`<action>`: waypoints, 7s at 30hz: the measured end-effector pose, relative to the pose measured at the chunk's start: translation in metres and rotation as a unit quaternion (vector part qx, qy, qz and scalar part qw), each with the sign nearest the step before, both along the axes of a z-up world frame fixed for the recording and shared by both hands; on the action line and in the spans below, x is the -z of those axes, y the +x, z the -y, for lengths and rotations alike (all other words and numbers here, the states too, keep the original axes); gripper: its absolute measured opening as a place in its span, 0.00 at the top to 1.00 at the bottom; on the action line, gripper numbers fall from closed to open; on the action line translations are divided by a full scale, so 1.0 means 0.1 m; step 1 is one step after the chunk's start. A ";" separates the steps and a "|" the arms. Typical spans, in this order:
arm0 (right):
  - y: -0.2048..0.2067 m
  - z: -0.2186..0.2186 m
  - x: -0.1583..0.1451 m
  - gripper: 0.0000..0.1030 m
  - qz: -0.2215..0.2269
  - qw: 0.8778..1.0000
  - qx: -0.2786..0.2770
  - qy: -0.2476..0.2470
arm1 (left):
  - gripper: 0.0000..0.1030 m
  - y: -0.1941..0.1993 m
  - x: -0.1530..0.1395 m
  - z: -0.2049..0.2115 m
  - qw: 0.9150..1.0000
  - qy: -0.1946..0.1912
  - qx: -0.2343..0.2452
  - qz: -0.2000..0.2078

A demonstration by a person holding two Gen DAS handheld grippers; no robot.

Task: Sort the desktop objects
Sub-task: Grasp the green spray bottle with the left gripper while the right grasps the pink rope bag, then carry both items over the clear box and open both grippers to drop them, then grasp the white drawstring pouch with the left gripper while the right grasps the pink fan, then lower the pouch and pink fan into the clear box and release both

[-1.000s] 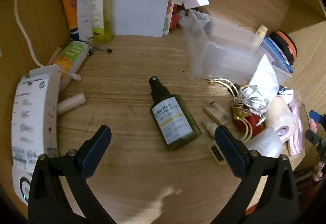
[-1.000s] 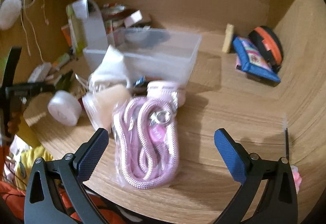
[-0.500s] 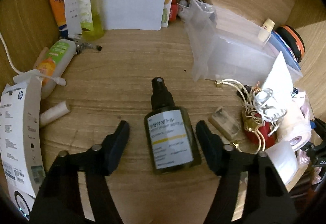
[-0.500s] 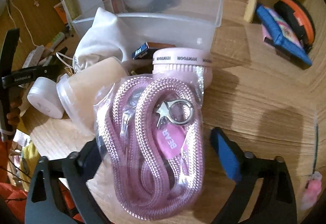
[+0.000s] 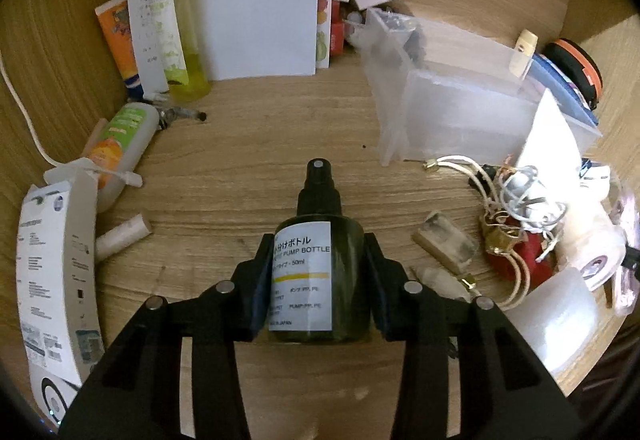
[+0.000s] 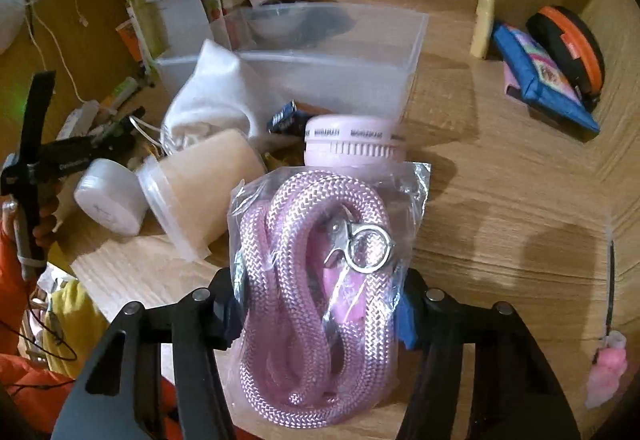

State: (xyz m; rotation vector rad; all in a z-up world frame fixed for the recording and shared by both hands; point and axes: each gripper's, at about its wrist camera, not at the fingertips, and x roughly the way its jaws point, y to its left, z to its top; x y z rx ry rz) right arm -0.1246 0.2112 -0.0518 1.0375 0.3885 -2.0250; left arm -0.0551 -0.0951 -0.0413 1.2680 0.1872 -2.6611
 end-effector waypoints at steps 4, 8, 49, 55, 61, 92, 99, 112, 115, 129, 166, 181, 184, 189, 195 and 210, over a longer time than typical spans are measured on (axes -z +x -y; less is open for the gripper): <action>-0.01 -0.05 -0.08 0.48 -0.003 1.000 0.004 -0.010 | 0.60 0.08 -0.14 -0.05 1.000 -0.011 0.000 -0.024; -0.02 -0.12 -0.25 0.48 -0.014 0.999 0.010 -0.028 | 0.60 0.14 -0.33 -0.11 0.998 -0.024 0.001 -0.049; -1.15 0.95 -1.00 0.48 -0.050 0.995 -0.048 -0.069 | 0.60 -1.26 -1.03 -0.42 0.993 -0.036 0.072 -0.090; -1.33 1.16 -0.77 0.48 -0.024 0.998 -0.057 -0.031 | 0.60 -1.48 -0.84 -0.47 0.994 -0.027 0.090 -0.060; -1.40 1.29 -0.61 0.48 -0.003 0.998 -0.069 -0.014 | 0.60 -1.68 -0.69 -0.53 0.993 -0.042 0.107 -0.028; -1.17 1.62 -0.33 0.35 -0.086 0.985 -0.084 0.122 | 0.43 -1.72 -0.47 -0.71 0.992 -0.052 0.117 -0.005; -0.99 1.54 -0.55 0.26 -0.129 0.983 -0.074 0.111 | 0.30 -1.46 -0.69 -0.79 0.992 -0.059 0.104 -0.036; -0.63 1.10 -0.92 0.26 -0.154 0.985 -0.045 0.061 | 0.10 -0.89 -1.09 -0.75 0.992 -0.059 0.062 -0.095; -0.54 0.95 -1.02 0.26 -0.162 0.985 -0.038 0.046 | 0.10 -0.71 -1.16 -0.70 0.991 -0.061 0.049 -0.105; -0.26 0.28 -1.10 0.13 -0.161 0.987 -0.005 -0.002 | 0.08 -0.28 -0.98 -0.74 0.996 -0.016 0.059 -0.071; -0.77 0.41 0.07 0.41 0.052 0.998 -0.028 0.005 | 0.47 -1.15 -0.10 -1.54 0.961 0.096 0.221 0.134; -0.70 0.19 -0.27 0.41 0.014 0.999 -0.009 -0.037 | 0.60 -0.87 -0.28 -1.54 0.973 0.066 0.207 0.073; -0.67 0.19 -0.34 0.41 0.008 0.999 -0.008 -0.042 | 0.60 -0.78 -0.37 -1.51 0.977 0.058 0.200 0.051; -0.61 0.18 -0.48 0.41 -0.005 0.999 -0.008 -0.050 | 0.60 -0.64 -0.56 -1.45 0.982 0.037 0.184 0.012; -0.54 0.17 -0.69 0.41 -0.032 0.997 -0.008 -0.064 | 0.60 -0.48 -0.79 -1.34 0.982 0.038 0.181 -0.026; -0.64 0.32 -1.03 0.41 -0.071 0.994 -0.006 -0.083 | 0.60 -0.32 -1.30 -0.95 0.981 0.052 0.145 -0.115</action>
